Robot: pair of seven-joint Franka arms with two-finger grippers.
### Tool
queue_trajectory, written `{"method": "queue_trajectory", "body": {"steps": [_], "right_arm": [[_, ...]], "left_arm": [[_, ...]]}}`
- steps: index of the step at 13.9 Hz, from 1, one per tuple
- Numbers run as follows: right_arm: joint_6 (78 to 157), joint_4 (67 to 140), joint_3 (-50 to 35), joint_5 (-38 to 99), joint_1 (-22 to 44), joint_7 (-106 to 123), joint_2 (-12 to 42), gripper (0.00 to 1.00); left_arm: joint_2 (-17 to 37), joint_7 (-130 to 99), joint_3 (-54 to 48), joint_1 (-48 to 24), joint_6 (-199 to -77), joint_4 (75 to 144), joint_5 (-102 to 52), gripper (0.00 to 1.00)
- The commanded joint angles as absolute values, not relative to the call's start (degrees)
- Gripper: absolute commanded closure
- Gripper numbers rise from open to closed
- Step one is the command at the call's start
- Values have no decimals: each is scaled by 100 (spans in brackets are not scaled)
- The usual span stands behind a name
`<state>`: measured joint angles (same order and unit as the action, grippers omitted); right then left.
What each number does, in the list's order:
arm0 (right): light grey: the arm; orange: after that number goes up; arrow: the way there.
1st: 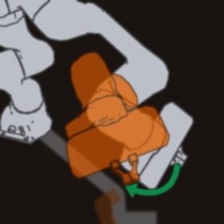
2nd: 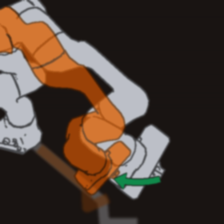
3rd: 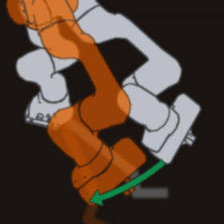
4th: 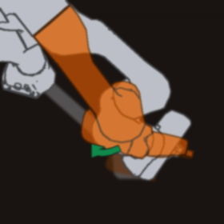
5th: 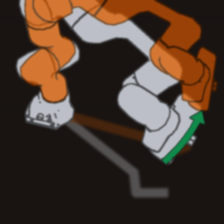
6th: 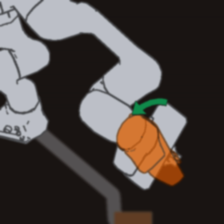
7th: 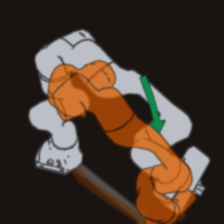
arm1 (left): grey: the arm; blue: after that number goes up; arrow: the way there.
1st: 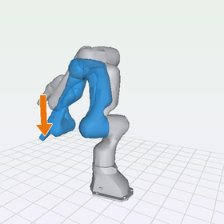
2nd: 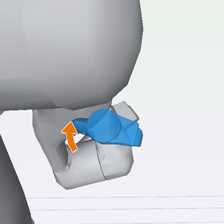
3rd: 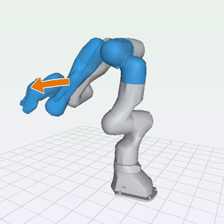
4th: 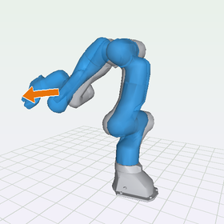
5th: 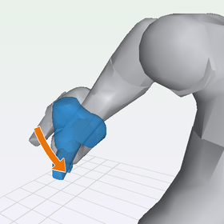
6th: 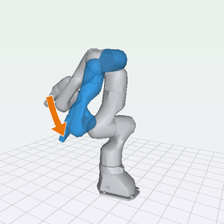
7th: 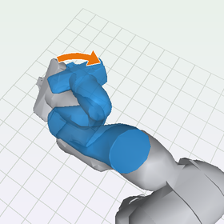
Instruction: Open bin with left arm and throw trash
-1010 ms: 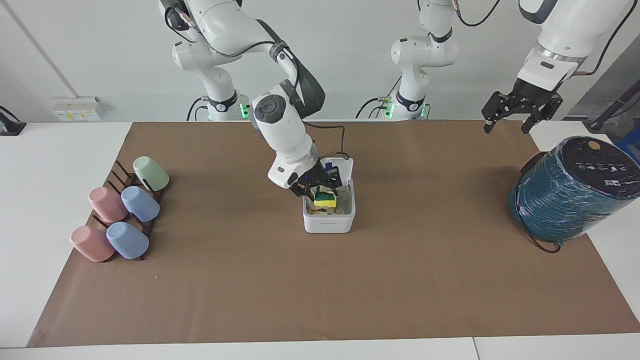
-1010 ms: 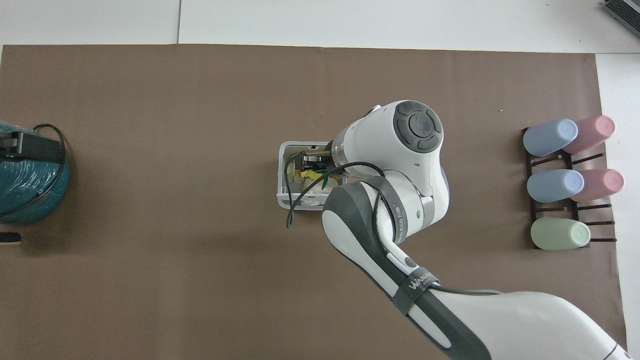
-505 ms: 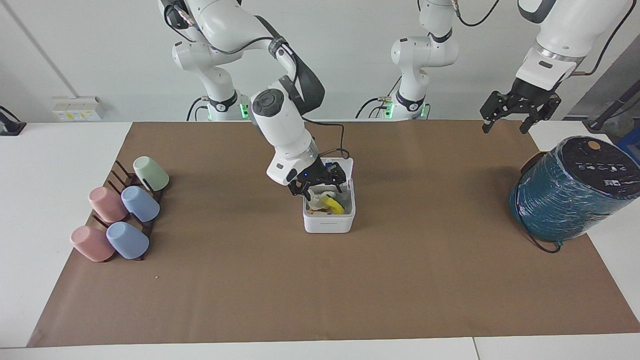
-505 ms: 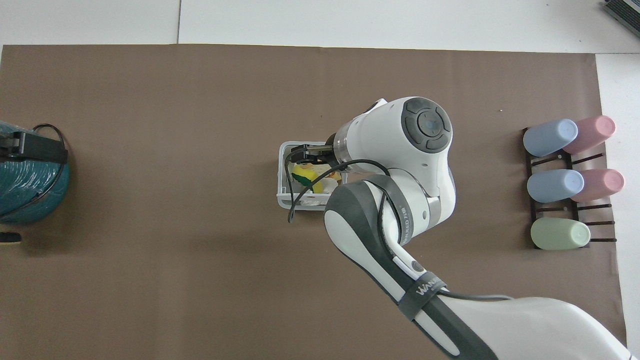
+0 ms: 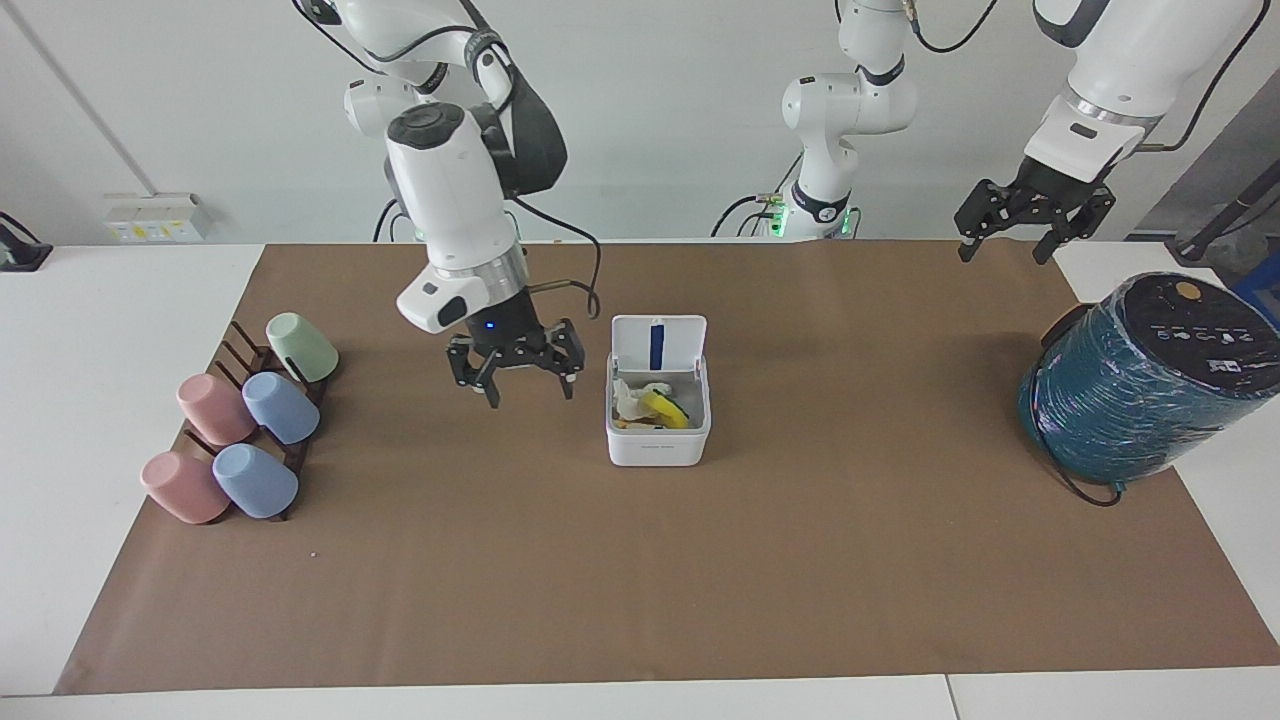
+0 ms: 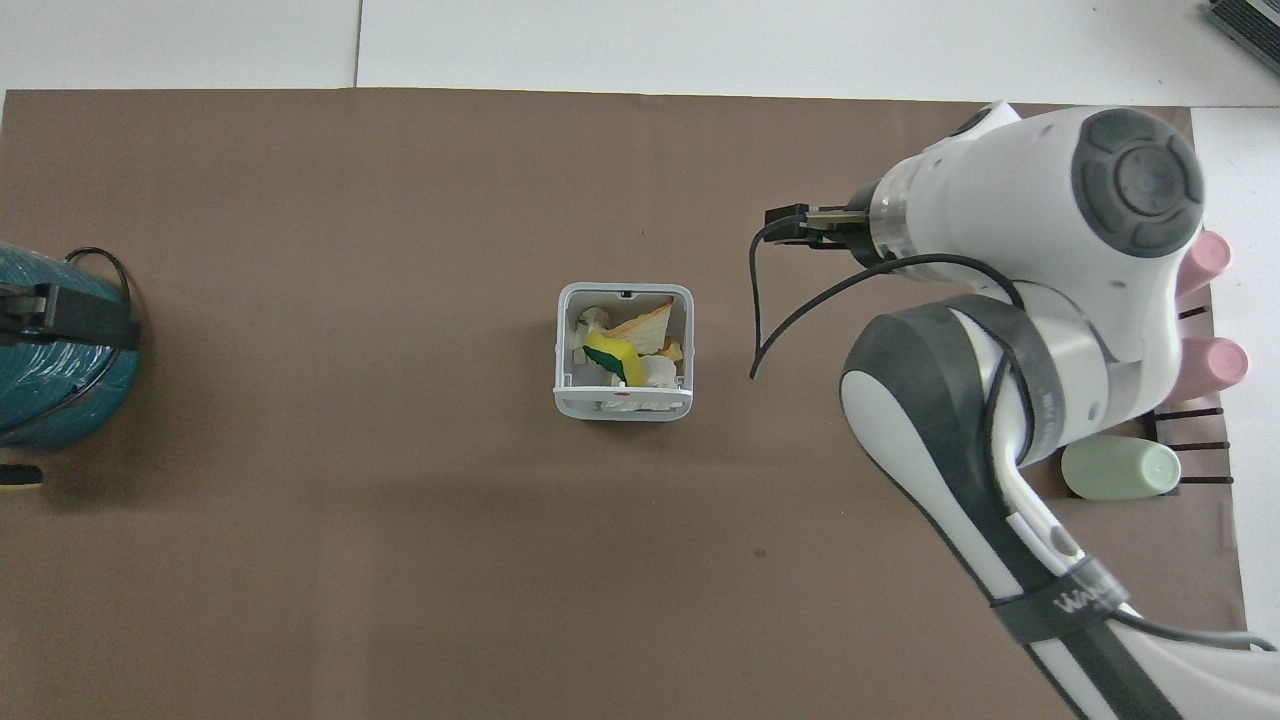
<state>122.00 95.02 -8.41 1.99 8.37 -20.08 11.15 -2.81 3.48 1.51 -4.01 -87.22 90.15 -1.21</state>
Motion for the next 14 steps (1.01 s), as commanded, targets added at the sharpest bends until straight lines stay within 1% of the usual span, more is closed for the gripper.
{"method": "queue_trajectory", "body": {"steps": [1, 4, 6, 7, 9, 12, 13, 14], "right_arm": [[11744, 9615, -897, -8, 327, -2039, 774, 0], [11260, 9598, -836, -369, -43, -2022, 397, 0], [10866, 9589, -354, -360, 104, -1699, 142, 0], [10576, 9580, -56, -343, 306, -1374, 45, 0], [10049, 9502, 280, -255, 334, -1047, -149, 0], [8889, 8967, 456, -237, 290, -381, -211, 0], [8642, 8834, 501, -237, 290, -126, -211, 0], [8587, 8790, 501, -246, 299, -106, -220, 0]], "left_arm": [[-396, 431, 132, -325, -8507, 9009, -149, 0], [-387, 422, 132, -316, -8578, 9009, -149, 0], [-387, 422, 132, -325, -8578, 9009, -149, 0], [-387, 422, 132, -325, -8569, 9009, -149, 0], [-396, 396, 132, -325, -8561, 9009, -149, 0], [-396, 430, 132, -343, -8578, 9009, -149, 0], [-396, 431, 132, -343, -8578, 9017, -149, 0], [-387, 439, 132, -343, -8587, 9026, -149, 0]]}}
